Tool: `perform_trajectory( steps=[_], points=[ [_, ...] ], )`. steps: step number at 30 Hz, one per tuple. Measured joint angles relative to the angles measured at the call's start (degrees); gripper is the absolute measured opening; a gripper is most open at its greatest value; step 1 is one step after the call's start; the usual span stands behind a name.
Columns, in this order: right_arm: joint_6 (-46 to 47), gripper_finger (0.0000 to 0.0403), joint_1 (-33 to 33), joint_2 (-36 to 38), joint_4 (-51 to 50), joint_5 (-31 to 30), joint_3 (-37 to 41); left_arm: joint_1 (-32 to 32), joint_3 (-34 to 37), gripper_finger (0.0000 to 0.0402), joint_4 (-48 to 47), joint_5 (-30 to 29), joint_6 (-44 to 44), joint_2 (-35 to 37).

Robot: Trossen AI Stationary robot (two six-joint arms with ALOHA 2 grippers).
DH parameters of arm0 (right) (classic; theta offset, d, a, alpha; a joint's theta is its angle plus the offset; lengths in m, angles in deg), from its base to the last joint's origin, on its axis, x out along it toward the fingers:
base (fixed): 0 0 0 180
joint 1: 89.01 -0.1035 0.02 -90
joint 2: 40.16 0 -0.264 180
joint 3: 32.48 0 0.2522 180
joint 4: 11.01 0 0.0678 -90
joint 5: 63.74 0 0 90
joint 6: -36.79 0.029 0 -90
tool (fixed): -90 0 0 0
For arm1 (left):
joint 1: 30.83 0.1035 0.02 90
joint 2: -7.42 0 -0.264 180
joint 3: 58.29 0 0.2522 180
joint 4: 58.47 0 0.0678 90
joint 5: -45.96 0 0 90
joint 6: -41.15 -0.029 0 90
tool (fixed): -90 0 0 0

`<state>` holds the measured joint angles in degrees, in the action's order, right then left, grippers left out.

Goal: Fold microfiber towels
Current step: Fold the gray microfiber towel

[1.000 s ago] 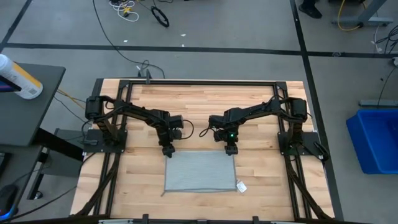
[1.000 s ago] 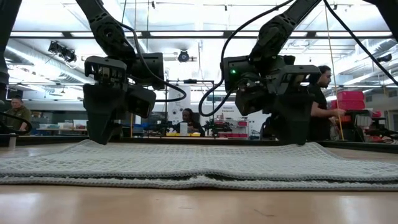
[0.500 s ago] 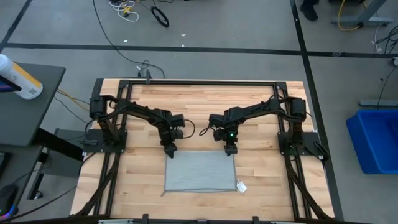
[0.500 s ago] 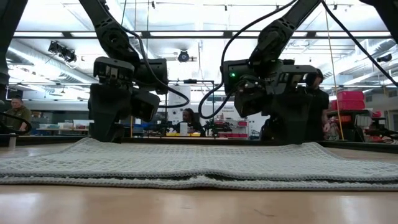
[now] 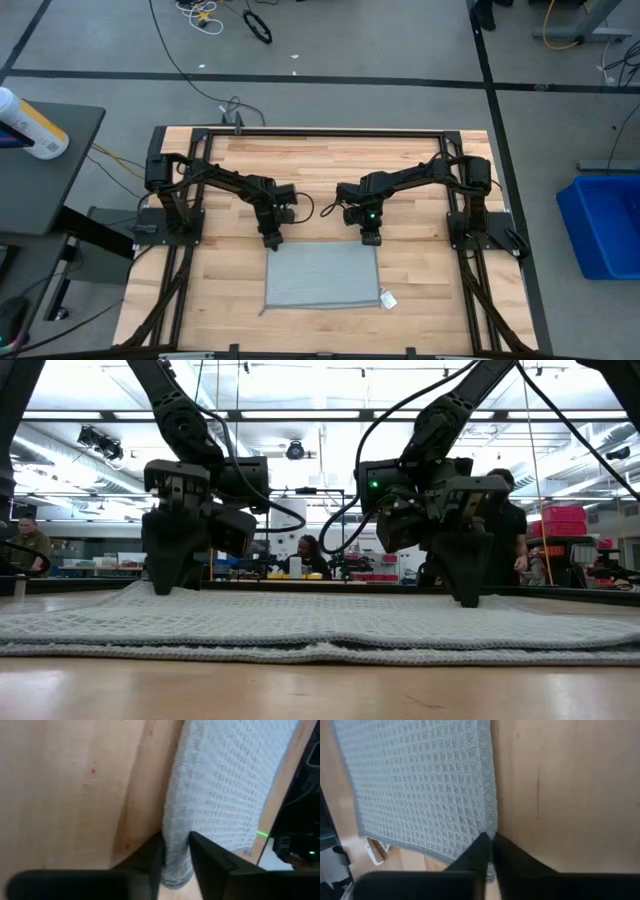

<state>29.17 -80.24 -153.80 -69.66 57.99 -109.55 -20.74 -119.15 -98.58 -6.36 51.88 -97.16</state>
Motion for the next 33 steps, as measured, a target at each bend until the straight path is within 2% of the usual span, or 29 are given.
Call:
perform_trajectory(
  steps=[2,5,14,23,33],
  points=[
    [-0.17,0.0011,0.0,0.0,-0.38,0.01,0.0,0.0,0.0,0.0062,-0.02,-0.86,-0.75,0.0],
    [0.03,0.0015,0.0,0.0,-0.57,0.17,0.0,0.02,-0.02,0.0014,-0.13,-1.77,-1.47,0.0],
    [0.33,0.0005,0.0,0.23,-1.11,0.41,0.0,0.04,-0.11,0.0006,-1.56,-2.94,-2.7,0.38],
    [1.69,0.0002,-0.32,4.47,-2.93,-3.22,0.43,0.05,-0.01,0.0005,-2.72,-10.58,-0.56,5.81],
    [4.44,0.0001,-4.33,5.84,-5.61,-4.01,0.08,-0.49,-0.09,0.0004,-4.63,-10.89,4.13,10.92]
  ],
)
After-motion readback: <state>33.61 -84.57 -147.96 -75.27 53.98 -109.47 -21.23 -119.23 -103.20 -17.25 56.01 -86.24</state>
